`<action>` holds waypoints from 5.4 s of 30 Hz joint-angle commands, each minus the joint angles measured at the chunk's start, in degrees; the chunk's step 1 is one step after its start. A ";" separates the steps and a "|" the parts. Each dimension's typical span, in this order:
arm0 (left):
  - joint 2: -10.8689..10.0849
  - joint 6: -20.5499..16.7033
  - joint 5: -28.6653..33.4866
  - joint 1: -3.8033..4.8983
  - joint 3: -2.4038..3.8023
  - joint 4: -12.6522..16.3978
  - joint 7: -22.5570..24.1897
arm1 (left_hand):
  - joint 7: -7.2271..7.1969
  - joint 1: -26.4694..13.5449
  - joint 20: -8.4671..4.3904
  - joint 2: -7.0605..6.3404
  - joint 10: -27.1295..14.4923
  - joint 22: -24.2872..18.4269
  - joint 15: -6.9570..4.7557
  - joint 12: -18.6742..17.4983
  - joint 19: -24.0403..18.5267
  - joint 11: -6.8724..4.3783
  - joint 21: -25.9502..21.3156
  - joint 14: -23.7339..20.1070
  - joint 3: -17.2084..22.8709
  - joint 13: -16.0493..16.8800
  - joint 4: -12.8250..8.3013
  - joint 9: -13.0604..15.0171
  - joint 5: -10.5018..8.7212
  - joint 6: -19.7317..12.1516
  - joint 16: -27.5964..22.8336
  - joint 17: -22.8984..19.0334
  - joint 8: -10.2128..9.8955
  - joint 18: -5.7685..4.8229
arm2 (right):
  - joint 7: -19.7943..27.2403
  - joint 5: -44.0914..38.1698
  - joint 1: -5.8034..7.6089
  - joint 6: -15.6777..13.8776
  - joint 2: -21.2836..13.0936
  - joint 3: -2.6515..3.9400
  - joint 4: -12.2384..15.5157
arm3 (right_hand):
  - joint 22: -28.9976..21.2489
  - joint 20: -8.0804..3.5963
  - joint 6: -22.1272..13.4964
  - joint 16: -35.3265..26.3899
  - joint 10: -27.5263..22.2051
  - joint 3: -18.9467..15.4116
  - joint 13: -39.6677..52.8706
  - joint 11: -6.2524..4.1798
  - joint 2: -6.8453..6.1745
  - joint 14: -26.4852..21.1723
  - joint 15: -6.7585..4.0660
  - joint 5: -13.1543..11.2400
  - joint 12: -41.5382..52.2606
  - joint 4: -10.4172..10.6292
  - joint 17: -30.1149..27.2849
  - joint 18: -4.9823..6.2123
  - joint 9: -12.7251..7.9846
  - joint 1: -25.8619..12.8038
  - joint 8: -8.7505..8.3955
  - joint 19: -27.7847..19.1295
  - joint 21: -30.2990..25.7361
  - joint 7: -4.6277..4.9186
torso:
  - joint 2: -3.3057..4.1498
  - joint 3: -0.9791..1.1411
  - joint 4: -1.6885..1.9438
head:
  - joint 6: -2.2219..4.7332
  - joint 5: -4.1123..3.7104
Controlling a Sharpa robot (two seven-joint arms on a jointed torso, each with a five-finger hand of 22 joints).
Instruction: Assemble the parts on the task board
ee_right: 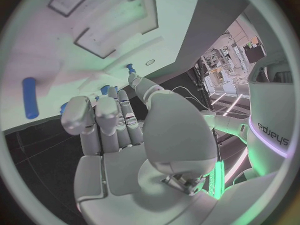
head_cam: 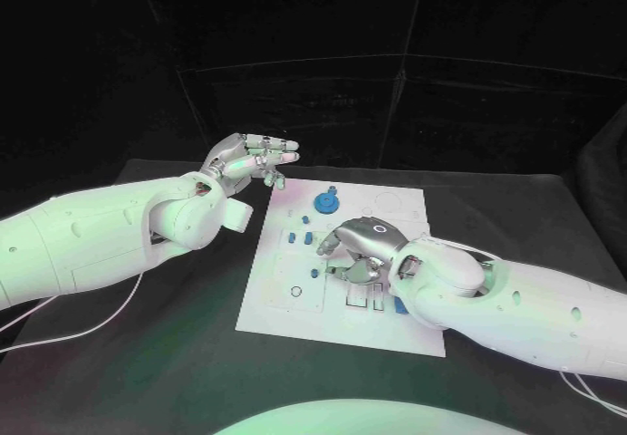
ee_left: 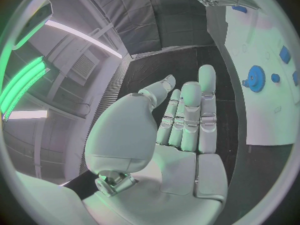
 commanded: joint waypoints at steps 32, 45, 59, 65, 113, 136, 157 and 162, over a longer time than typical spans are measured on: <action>-0.13 1.14 0.28 0.08 -0.77 0.09 -0.20 | 0.11 0.11 0.13 -0.19 -0.40 -0.06 0.13 0.34 -0.33 0.14 -0.26 -0.49 -0.25 -0.05 0.03 -0.10 0.17 -0.49 0.11 -0.16 -0.21 0.70 | -5.23 -0.15 2.93 4.72 -9.51 0.31 1.17 | 0.03 -0.76 1.20 0.07 -0.30 -5.76 -0.22 -0.98 3.55 0.71 -1.20 -2.21 2.50 -0.21 -0.75 0.19 0.00 4.51 0.12 1.35 -0.01 -1.91 | 0.03 -0.11 -0.10 | 0.98 -1.42; -0.19 1.17 0.28 0.09 -0.78 0.08 -0.29 | 0.11 0.11 0.13 -0.19 -0.40 -0.06 0.13 0.34 -0.33 0.14 -0.26 -0.49 -0.25 -0.05 0.03 -0.10 0.17 -0.49 0.11 -0.16 -0.21 0.70 | -5.59 -0.77 2.93 5.45 -8.82 0.31 0.84 | 6.23 -1.89 6.91 4.63 8.93 1.34 0.17 -2.76 5.28 2.10 -2.59 -6.09 3.89 -0.68 4.69 -1.15 0.65 5.66 1.79 5.35 4.38 -2.40 | 0.03 -0.08 -0.22 | 0.82 -1.49; -0.23 1.20 0.28 0.08 -0.79 -0.03 -0.37 | 0.10 0.13 0.16 -0.08 -0.44 -0.08 0.15 0.47 -0.33 0.14 -0.29 -0.53 -0.27 -0.04 0.04 -0.08 0.18 -0.49 0.15 -0.24 -0.20 0.70 | -5.02 -0.77 2.91 -0.42 -10.24 0.60 3.45 | 8.65 -2.47 8.74 5.74 11.89 6.46 0.51 -2.94 5.63 2.08 -2.85 -6.30 2.77 -3.58 5.71 -1.67 0.79 7.46 2.08 6.55 6.20 -2.15 | -0.03 -0.08 -0.19 | 0.61 -1.33; -0.26 1.20 0.28 0.08 -0.79 -0.09 -0.37 | 0.10 0.13 0.16 -0.08 -0.44 -0.08 0.15 0.47 -0.33 0.14 -0.29 -0.53 -0.27 -0.04 0.04 -0.08 0.18 -0.49 0.15 -0.24 -0.20 0.70 | -2.84 4.31 2.90 -3.42 -11.87 1.84 7.95 | 8.71 -2.34 8.66 5.83 11.86 6.73 0.53 -2.84 5.13 2.05 -2.74 -6.22 2.22 -3.52 5.68 -1.66 0.72 6.55 1.87 6.49 6.28 -2.06 | -0.03 -0.06 -0.19 | 0.71 -1.04; 0.45 1.40 0.28 0.09 -0.78 0.02 -0.07 | 0.10 0.20 0.17 -0.01 -0.51 -0.10 0.15 0.57 -0.33 0.14 -0.31 -0.56 -0.28 -0.04 0.00 -0.06 0.18 -0.50 0.20 -0.32 -0.19 0.72 | -0.19 0.76 0.69 10.70 6.33 -0.07 1.09 | 8.26 -2.07 8.11 5.60 11.32 7.15 0.47 -2.52 5.02 1.85 -2.46 -5.92 1.01 -3.55 5.02 -1.52 0.54 5.55 1.30 5.99 6.02 -1.77 | 0.02 -0.09 -0.19 | -1.10 1.59; 0.45 1.44 0.28 0.09 -0.78 -0.07 -0.11 | 0.10 0.20 0.17 -0.01 -0.51 -0.10 0.15 0.57 -0.33 0.14 -0.31 -0.56 -0.28 -0.04 0.00 -0.06 0.18 -0.50 0.20 -0.32 -0.19 0.72 | -1.94 -3.30 0.57 11.43 7.94 -1.33 0.96 | 8.10 -2.00 8.23 5.43 11.42 6.95 0.51 -2.51 4.90 1.75 -2.43 -5.98 0.77 -3.43 4.68 -1.46 0.56 4.99 1.30 5.82 5.91 -1.80 | 0.06 -0.12 -0.21 | -1.09 1.79; 0.44 1.52 0.28 0.10 -0.78 -0.06 -0.21 | 0.10 0.20 0.17 -0.01 -0.51 -0.10 0.15 0.57 -0.33 0.14 -0.31 -0.56 -0.28 -0.04 0.00 -0.06 0.18 -0.50 0.20 -0.32 -0.19 0.72 | -2.17 -4.33 0.53 10.45 8.63 -1.47 0.57 | -0.03 -0.13 -0.71 0.08 1.83 4.07 -0.29 0.31 0.74 -0.54 -0.20 -3.82 -3.28 -2.10 -3.11 0.41 -0.28 0.29 -0.29 -0.29 0.13 0.49 | 0.01 -0.13 -0.18 | -0.92 1.84; 0.40 1.55 0.28 0.10 -0.78 -0.07 -0.26 | 0.10 0.20 0.17 -0.01 -0.51 -0.10 0.15 0.57 -0.33 0.14 -0.31 -0.56 -0.28 -0.04 0.00 -0.06 0.18 -0.50 0.20 -0.32 -0.19 0.72 | -1.74 -4.03 0.53 8.52 8.36 -1.48 0.70 | -2.85 0.29 -3.15 -1.97 -1.37 -1.20 -0.11 0.50 -0.16 -0.96 -0.06 -2.48 -2.38 -1.32 -6.00 1.00 -0.09 -0.87 -0.09 -1.77 -2.25 0.46 | -0.01 -0.10 -0.17 | -0.75 1.70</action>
